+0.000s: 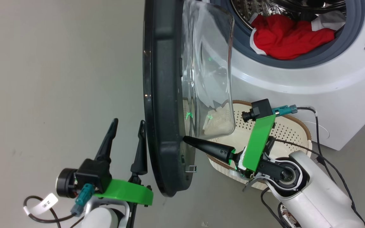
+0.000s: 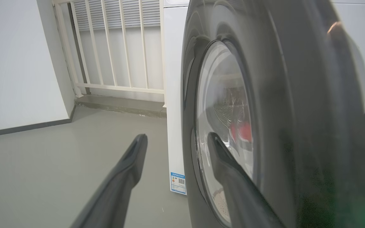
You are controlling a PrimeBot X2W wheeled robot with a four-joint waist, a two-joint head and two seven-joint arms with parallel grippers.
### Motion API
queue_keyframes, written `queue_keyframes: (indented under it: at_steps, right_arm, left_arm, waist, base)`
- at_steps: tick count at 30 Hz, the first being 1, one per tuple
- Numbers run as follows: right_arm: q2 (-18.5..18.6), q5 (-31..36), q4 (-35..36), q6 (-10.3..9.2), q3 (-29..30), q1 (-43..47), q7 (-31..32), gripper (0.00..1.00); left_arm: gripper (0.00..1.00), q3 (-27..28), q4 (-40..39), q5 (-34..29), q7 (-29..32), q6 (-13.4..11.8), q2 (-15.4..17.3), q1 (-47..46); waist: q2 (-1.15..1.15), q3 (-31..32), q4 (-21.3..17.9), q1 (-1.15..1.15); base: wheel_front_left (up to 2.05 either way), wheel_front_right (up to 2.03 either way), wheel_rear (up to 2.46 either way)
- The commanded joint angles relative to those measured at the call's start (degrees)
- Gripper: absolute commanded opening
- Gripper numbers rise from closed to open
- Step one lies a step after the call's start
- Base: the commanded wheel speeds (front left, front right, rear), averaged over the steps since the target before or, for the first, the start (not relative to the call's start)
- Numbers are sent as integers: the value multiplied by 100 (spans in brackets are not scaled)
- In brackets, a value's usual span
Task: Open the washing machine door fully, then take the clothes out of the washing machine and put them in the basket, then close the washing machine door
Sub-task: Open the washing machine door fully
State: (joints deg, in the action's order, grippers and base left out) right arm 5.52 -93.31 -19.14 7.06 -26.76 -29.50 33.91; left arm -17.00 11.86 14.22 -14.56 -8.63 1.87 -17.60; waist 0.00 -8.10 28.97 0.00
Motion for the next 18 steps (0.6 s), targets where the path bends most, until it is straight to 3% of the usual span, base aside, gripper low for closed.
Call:
queue_keyframes:
  at_steps: [1, 7, 8, 10, 11, 15, 18]
  right_arm:
    - [-102, -43, 130, 43, -100, -159, -62, 0]
    - [78, 230, 65, 43, -227, -285, -412, 0]
    - [107, 310, 69, 43, -242, -293, -469, 7]
    - [201, 590, 83, 43, -269, -311, -630, 44]
    - [253, 797, 107, 43, -279, -318, -733, 97]
    - [385, 1725, 272, 43, -203, -261, -1123, 100]
    - [433, 2996, 539, 43, 10, -92, -1512, 100]
  left_arm:
    - [100, 187, -157, 20, -44, -58, 100, -55]
    - [100, 203, -159, 24, -44, -54, 100, -42]
    - [100, 205, -158, 28, -44, -51, 100, -42]
    - [100, 215, -154, 31, -44, -44, 100, -41]
    - [100, 224, -152, 33, -44, -40, 100, -41]
    - [100, 256, -175, 47, -44, -29, 100, -32]
    - [100, 288, -258, 82, -44, -19, 100, -2]
  waist:
    - [0, -1, -3, 0]
    - [0, -2, -27, 0]
    - [0, -2, -30, 0]
    - [0, 3, -32, 0]
    - [0, 4, -34, 0]
    - [0, 13, -37, 0]
    - [0, 16, -43, 0]
  base:
    - [0, 0, 0]
    - [0, 0, 0]
    - [0, 0, 0]
    - [0, 0, 0]
    - [0, 0, 0]
    - [0, 0, 0]
    - [0, 0, 0]
